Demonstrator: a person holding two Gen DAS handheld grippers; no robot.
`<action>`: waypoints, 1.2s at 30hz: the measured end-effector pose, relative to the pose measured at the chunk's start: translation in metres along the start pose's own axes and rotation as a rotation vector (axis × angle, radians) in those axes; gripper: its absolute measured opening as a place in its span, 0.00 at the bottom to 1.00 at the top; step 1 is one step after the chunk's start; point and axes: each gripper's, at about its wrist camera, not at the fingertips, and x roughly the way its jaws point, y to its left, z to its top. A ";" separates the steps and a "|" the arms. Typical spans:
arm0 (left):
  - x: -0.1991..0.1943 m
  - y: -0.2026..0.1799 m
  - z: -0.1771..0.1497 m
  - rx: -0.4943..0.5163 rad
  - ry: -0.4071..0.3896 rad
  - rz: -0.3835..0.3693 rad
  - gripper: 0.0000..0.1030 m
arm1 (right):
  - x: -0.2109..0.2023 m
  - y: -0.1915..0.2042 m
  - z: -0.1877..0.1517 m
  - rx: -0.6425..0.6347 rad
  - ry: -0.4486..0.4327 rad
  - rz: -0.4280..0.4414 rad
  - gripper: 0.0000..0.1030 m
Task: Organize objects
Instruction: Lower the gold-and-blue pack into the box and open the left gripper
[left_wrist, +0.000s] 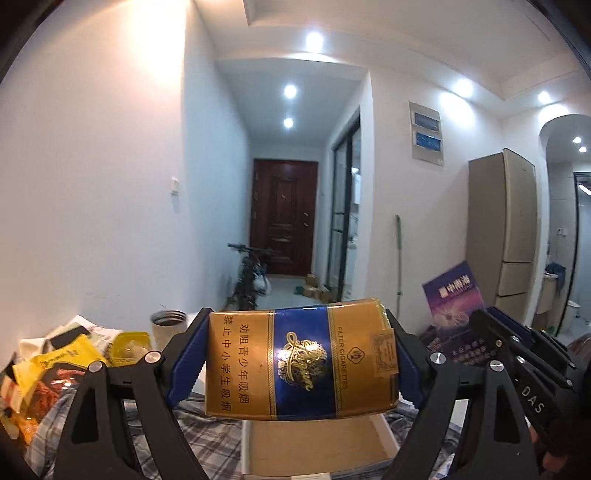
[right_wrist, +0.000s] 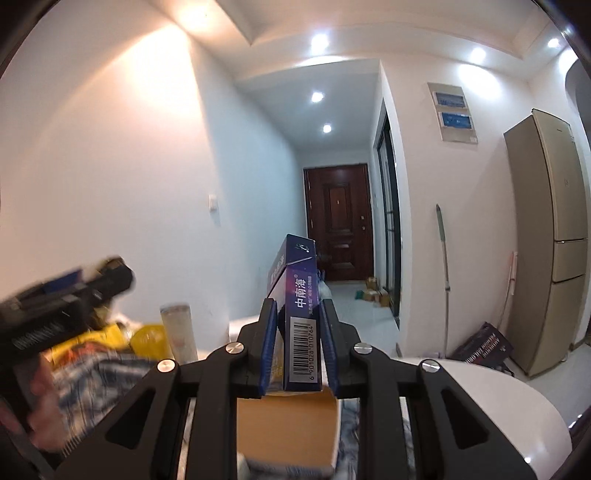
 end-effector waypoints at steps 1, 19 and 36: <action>0.011 -0.001 0.001 -0.005 0.023 -0.011 0.85 | 0.006 0.000 0.002 0.014 0.000 -0.002 0.22; 0.177 0.030 -0.124 -0.027 0.591 -0.007 0.85 | 0.117 -0.038 -0.104 0.097 0.340 -0.052 0.22; 0.210 0.026 -0.195 0.058 0.795 0.029 0.86 | 0.132 -0.045 -0.116 0.085 0.424 -0.036 0.22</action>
